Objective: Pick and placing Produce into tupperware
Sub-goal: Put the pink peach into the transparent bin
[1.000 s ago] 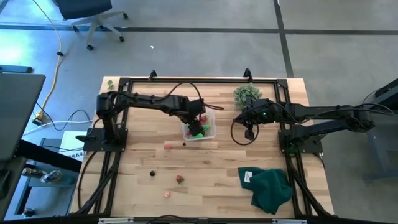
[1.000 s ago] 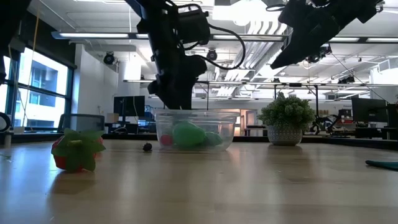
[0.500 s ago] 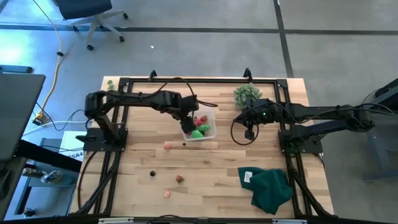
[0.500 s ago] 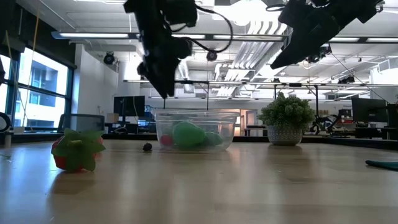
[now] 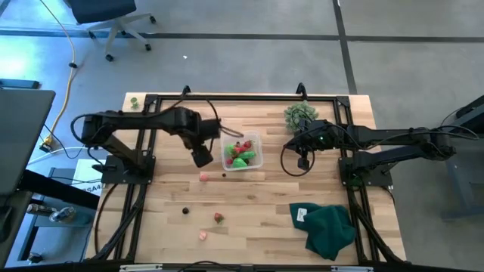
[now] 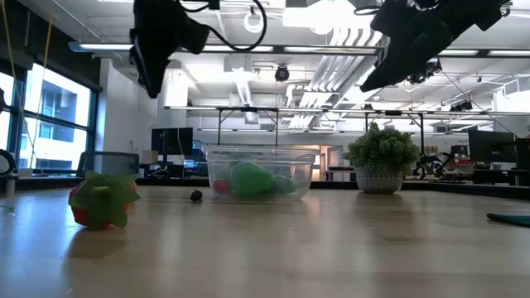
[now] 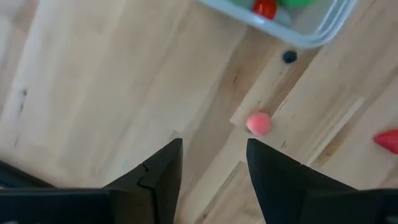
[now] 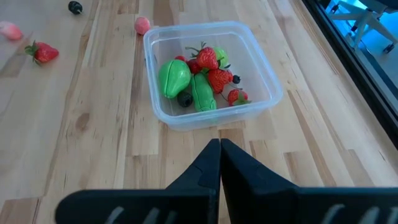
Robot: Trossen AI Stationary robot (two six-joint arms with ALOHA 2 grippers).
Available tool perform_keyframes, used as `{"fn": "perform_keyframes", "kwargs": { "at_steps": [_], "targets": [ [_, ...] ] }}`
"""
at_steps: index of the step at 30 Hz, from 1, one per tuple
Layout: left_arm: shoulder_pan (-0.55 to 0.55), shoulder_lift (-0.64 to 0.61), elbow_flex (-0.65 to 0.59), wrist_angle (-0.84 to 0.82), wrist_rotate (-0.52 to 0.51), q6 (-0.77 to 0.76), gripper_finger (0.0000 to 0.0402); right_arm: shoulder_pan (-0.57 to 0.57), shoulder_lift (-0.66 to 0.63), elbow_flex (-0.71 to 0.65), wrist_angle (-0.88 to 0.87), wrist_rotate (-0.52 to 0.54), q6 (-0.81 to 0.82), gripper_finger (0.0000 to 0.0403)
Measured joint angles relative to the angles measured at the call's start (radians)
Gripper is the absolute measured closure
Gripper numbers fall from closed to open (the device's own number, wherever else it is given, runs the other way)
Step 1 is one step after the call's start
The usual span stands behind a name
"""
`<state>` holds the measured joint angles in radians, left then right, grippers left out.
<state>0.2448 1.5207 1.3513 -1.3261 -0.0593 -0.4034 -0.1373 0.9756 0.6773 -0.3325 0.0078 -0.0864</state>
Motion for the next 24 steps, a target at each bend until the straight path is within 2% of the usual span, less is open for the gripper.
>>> {"fn": "perform_keyframes", "kwargs": {
  "at_steps": [3, 9, 12, 19, 24],
  "targets": [
    [-0.042, 0.016, -0.055, 0.037, -0.008, -0.052, 0.0225, 0.000, 0.000, 0.000, 0.000, 0.000, 0.000, 0.0401],
    [-0.100, 0.017, -0.200, 0.228, 0.005, -0.065, 0.0209, 0.000, 0.000, 0.000, 0.000, 0.000, 0.000, 0.0401],
    [-0.114, 0.016, -0.242, 0.272, 0.043, -0.066, 0.0204, 0.000, 0.000, 0.000, 0.000, 0.000, 0.000, 0.0401],
    [-0.158, 0.016, -0.368, 0.420, 0.067, -0.077, 0.0201, 0.000, 0.000, 0.000, 0.000, 0.000, 0.000, 0.0401],
    [-0.187, 0.016, -0.415, 0.491, 0.077, -0.100, 0.0201, 0.000, 0.000, 0.000, 0.000, 0.000, 0.000, 0.0401]
  ]
}}
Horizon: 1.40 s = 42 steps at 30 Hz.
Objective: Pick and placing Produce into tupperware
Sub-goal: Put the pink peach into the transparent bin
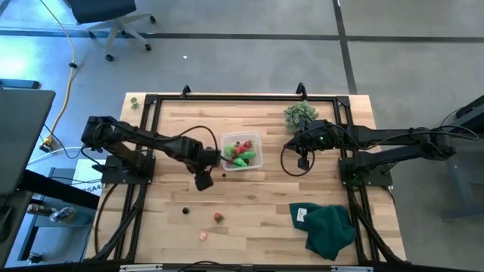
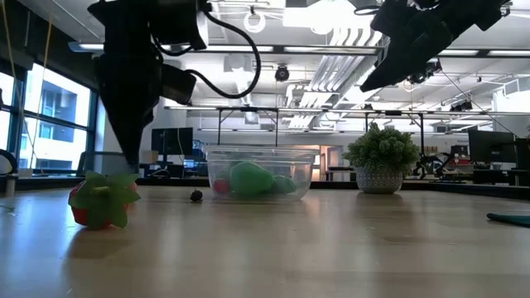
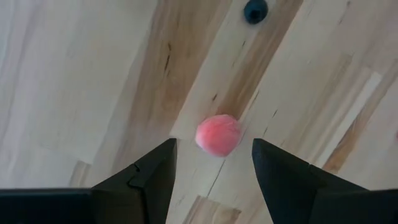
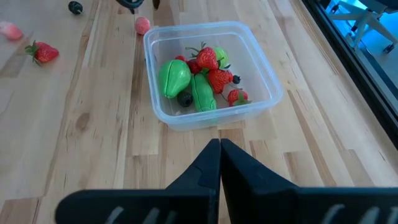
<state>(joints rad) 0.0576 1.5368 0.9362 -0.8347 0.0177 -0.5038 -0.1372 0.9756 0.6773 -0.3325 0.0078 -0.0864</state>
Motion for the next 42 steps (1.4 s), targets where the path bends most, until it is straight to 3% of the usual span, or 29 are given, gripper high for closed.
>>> {"fn": "perform_keyframes", "kwargs": {
  "at_steps": [42],
  "targets": [
    [-0.046, 0.135, -0.032, 0.092, -0.030, -0.051, 0.0201, 0.000, 0.000, 0.000, 0.000, 0.000, 0.000, 0.0401]
  ]
}}
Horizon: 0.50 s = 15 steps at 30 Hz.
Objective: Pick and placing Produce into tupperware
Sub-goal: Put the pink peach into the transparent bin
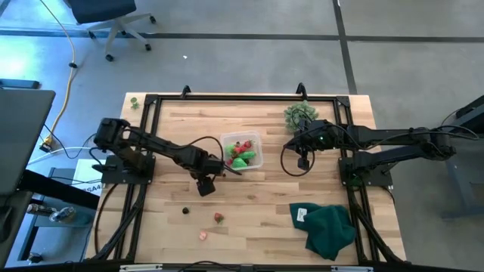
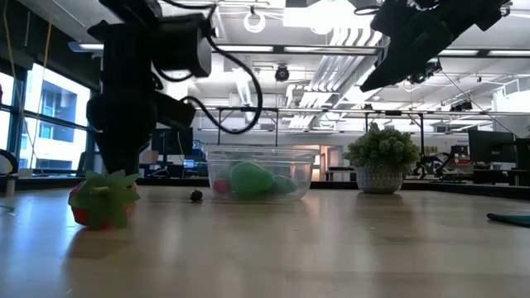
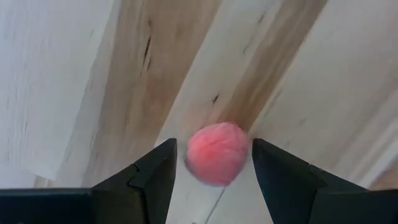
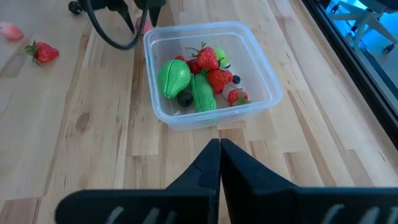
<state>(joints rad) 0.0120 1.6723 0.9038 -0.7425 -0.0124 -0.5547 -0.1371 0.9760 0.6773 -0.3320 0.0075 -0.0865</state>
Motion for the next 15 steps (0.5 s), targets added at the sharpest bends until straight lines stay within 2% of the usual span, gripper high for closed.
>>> {"fn": "perform_keyframes", "kwargs": {
  "at_steps": [15],
  "targets": [
    [0.001, 0.015, 0.000, 0.014, 0.001, 0.000, 0.0201, 0.000, 0.000, 0.000, 0.000, 0.000, 0.000, 0.0401]
  ]
}}
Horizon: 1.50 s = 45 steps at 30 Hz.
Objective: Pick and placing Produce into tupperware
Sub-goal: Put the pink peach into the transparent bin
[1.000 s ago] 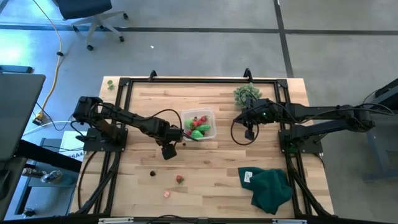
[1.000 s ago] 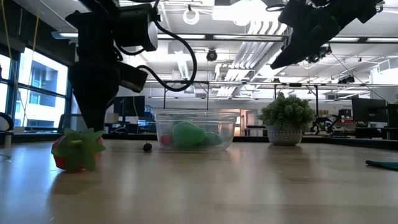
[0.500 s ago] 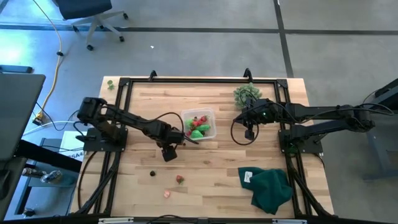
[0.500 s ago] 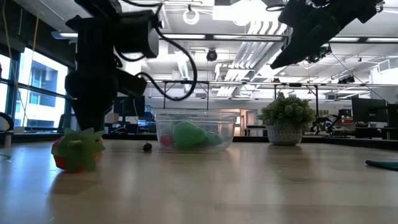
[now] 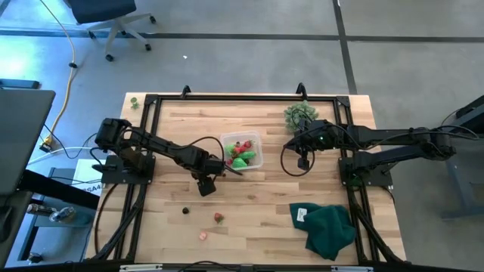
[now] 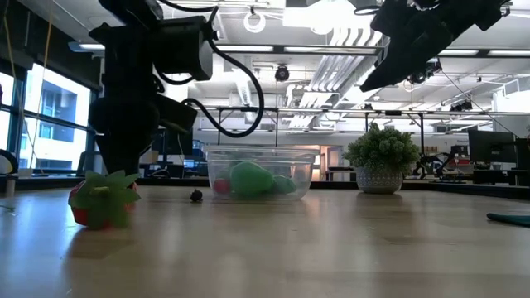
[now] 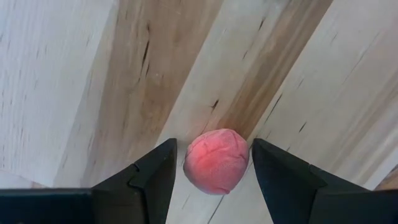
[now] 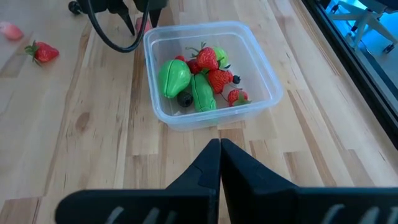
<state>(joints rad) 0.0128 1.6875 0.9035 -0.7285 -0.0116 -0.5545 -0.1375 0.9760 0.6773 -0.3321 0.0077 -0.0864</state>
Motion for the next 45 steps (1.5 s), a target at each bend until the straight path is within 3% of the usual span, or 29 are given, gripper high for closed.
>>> {"fn": "perform_keyframes", "kwargs": {
  "at_steps": [7, 24, 45],
  "targets": [
    [0.000, 0.000, 0.000, 0.000, -0.005, 0.000, 0.0205, 0.000, 0.000, 0.000, 0.000, 0.000, 0.000, 0.0401],
    [0.000, 0.000, 0.000, 0.002, -0.007, -0.031, 0.0274, 0.000, 0.000, 0.000, 0.000, 0.000, 0.000, 0.0401],
    [0.000, 0.000, 0.018, -0.017, -0.027, -0.046, 0.0277, 0.000, 0.000, 0.000, 0.000, 0.000, 0.000, 0.0401]
  ]
}}
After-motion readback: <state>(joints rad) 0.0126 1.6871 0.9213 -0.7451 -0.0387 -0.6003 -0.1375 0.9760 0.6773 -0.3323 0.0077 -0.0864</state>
